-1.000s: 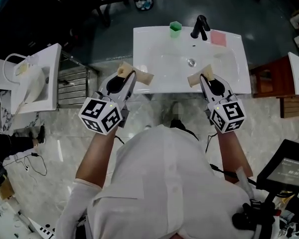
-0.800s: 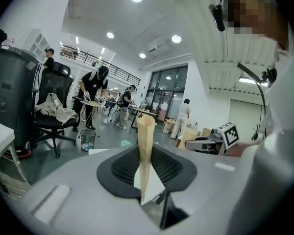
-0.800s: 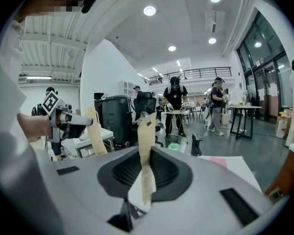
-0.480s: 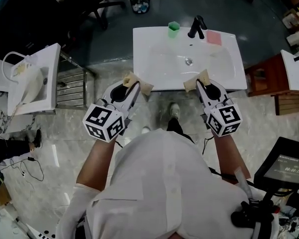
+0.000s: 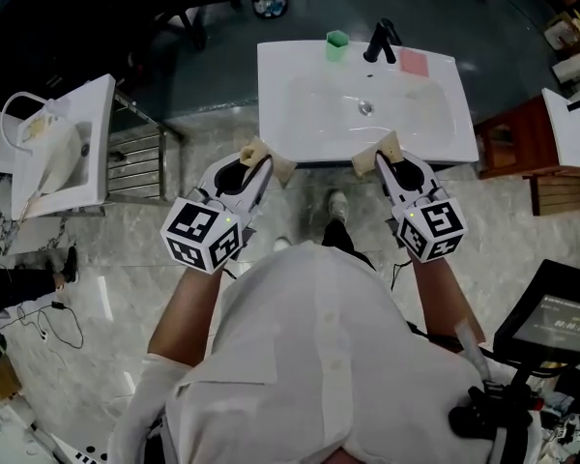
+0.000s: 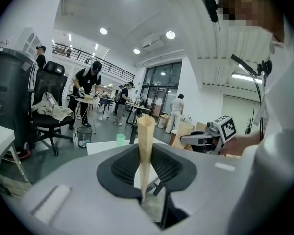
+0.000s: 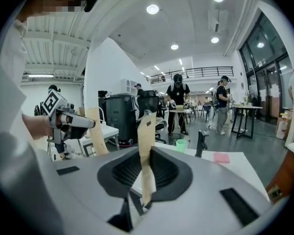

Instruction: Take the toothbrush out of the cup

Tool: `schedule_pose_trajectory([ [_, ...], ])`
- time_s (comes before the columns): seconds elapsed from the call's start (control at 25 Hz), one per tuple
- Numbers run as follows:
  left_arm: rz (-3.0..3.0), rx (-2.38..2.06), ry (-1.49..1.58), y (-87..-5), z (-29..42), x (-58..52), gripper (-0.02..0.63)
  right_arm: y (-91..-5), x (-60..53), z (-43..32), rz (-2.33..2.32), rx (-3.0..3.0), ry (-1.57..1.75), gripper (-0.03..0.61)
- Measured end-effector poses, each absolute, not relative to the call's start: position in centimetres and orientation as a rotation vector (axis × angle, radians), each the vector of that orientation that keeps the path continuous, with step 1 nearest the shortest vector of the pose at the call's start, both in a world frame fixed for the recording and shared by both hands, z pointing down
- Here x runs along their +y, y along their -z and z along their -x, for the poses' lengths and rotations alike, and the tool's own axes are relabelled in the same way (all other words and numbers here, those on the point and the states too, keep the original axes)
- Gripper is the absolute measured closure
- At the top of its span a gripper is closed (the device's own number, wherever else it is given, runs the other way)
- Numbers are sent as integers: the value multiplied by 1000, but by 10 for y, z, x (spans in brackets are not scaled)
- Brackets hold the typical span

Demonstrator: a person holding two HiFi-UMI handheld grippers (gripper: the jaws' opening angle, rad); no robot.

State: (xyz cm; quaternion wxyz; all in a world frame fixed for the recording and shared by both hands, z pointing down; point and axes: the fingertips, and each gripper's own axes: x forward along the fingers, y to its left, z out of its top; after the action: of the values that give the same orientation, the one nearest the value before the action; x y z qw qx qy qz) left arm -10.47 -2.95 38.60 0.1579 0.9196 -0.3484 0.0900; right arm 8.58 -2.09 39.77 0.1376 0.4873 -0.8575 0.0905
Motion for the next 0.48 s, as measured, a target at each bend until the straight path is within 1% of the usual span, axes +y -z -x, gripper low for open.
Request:
schedule_pose_trajectory([
  [0.48,-2617,-1002,-278,-387,117,-25,535,-398,-22,-73,-1385,-2485,-269,534],
])
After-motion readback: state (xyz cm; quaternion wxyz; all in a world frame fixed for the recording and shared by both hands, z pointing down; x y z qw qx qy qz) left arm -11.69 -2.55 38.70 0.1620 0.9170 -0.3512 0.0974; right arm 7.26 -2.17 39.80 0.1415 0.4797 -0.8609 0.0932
